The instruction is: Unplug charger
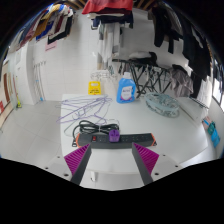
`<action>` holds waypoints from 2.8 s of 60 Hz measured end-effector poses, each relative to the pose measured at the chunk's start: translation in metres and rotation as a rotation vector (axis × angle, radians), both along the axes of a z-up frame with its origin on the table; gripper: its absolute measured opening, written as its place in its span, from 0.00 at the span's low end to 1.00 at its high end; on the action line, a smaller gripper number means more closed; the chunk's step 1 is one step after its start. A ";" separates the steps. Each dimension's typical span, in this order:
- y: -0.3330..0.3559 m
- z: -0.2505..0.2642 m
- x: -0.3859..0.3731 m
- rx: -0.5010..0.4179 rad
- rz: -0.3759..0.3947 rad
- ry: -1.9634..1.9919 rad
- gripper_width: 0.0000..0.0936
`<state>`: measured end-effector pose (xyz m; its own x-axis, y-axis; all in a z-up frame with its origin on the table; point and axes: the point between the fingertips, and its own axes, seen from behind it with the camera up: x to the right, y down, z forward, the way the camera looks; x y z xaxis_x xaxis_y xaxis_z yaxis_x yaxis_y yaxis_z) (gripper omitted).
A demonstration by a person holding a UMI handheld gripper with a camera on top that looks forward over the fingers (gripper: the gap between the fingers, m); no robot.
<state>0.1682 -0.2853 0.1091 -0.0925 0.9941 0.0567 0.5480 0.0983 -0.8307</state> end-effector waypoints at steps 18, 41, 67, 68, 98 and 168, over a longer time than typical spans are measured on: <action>0.025 -0.023 -0.027 -0.029 -0.052 0.031 0.92; 0.023 -0.060 -0.104 -0.042 -0.093 0.142 0.92; 0.008 -0.076 -0.134 -0.025 -0.046 0.192 0.28; 0.009 -0.076 -0.134 -0.016 -0.056 0.191 0.27; 0.117 0.128 -0.164 -0.159 -0.222 0.412 0.17; 0.277 0.077 0.119 -0.026 -0.176 0.124 0.91</action>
